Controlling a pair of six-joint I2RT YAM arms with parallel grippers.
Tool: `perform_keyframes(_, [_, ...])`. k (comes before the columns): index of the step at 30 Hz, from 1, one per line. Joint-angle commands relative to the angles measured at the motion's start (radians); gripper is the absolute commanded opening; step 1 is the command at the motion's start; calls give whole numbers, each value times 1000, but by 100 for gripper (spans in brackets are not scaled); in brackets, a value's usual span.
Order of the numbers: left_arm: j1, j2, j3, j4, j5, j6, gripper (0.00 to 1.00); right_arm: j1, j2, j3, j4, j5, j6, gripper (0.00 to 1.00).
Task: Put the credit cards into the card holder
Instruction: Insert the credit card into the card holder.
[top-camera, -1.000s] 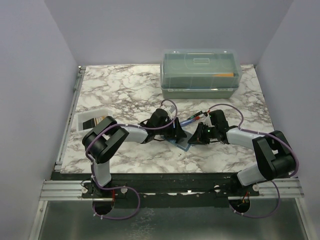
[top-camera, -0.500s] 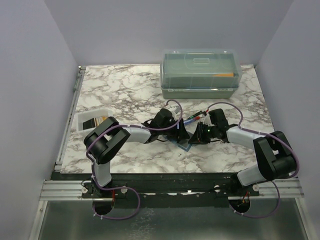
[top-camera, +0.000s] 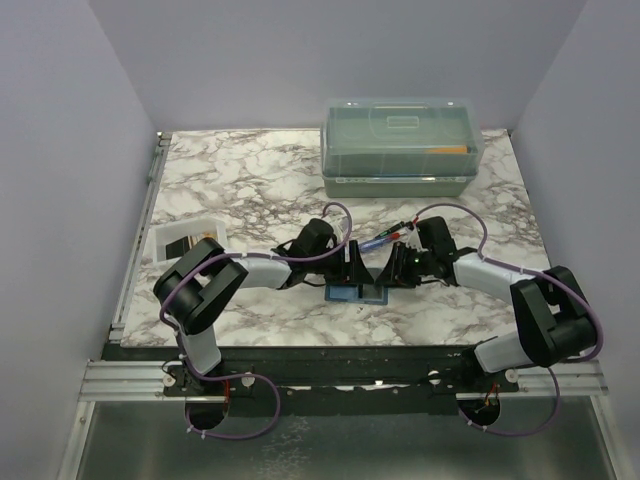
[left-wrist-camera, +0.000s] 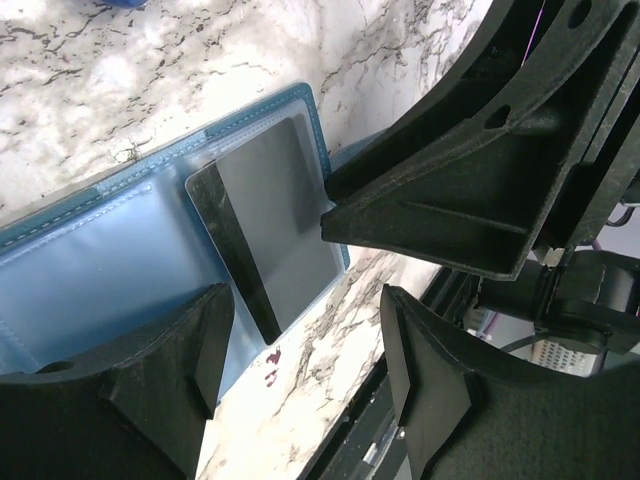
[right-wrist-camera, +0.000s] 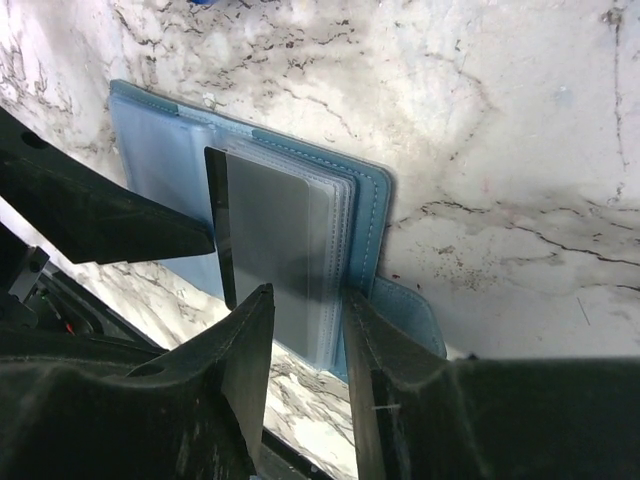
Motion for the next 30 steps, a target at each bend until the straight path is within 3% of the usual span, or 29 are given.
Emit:
perform_keyframes(1, [5,-7,2,-20,-20,-34,66,-4,35,32,-28,62,-26,38])
perform_keyframes(17, [-95,108,155,-56,-103,25,65,-3,75,63,40,-75,-100,35])
perform_keyframes(22, [-61,12,83,-123,-119,6,67,-4,64,83,-55,48,-76,36])
perform_keyframes(26, [0,-93,60,-203,-36,15,74,-4,29,123,-172,127,-110,42])
perform_keyframes(30, [49,-193,114,-339,75,22,87,-4,-29,189,-309,141,-170,59])
